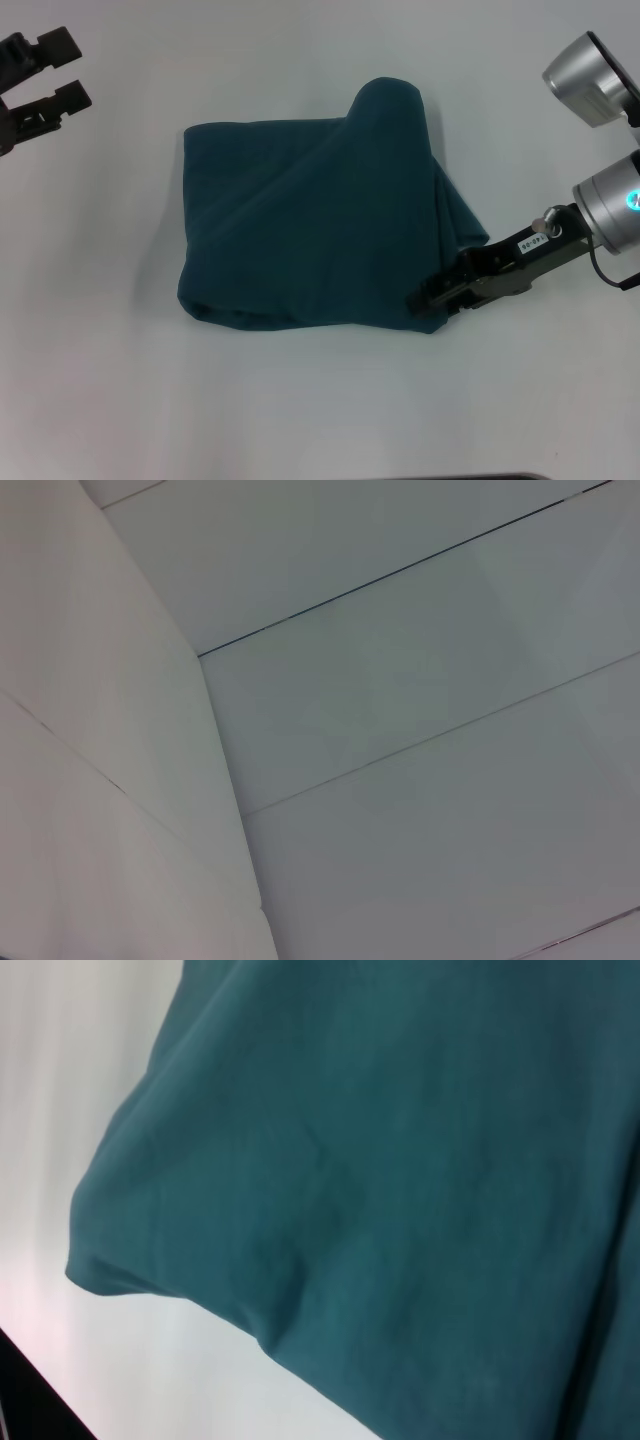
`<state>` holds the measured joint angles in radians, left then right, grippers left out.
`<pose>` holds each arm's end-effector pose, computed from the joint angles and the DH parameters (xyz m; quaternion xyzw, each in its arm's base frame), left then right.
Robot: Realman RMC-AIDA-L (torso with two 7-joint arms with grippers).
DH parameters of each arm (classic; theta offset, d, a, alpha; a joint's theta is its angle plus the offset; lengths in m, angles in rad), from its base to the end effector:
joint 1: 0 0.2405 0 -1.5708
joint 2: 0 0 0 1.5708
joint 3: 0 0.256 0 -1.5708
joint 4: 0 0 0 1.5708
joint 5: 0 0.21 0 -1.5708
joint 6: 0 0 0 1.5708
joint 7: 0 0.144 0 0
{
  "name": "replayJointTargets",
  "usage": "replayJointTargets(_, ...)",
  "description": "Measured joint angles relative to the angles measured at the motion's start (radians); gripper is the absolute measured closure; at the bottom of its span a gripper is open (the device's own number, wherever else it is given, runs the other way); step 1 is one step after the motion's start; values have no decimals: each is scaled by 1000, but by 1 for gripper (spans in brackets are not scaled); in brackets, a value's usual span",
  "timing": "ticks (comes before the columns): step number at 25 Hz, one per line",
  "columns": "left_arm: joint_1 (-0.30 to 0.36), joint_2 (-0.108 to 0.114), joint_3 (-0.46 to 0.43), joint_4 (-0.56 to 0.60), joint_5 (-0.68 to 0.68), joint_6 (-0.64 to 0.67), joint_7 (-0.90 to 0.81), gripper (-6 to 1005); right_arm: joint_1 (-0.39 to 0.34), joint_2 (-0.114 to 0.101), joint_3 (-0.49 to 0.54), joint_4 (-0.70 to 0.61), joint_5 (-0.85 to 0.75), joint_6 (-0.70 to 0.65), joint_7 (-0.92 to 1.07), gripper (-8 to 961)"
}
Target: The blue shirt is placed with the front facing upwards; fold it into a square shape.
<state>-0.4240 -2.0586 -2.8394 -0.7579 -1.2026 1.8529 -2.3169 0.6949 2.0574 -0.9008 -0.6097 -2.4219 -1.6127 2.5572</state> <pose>-0.2890 0.2919 0.0807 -0.6828 -0.5886 -0.4322 0.0227 0.2572 0.3197 -0.0367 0.7651 -0.6411 0.0388 0.0463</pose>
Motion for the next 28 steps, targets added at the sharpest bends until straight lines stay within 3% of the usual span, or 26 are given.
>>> replayJointTargets(9, -3, 0, 4, 0, 0, 0, 1, 73, 2, 15, 4, 1, 3, 11, -14, 454)
replayJointTargets(14, 0, 0, 4, 0, 0, 0, 1, 73, 2, 9, 8, 1, 4, 8, -11, 642)
replayJointTargets(23, 0, 0, 5, 0, 0, 0, 1, 74, 1, 6, 13, 1, 4, 7, -10, 831)
replayJointTargets(28, 1, 2, 2, 0, 0, 1, 1, 74, 0, -5, 40, -33, 5, -69, -11, 913)
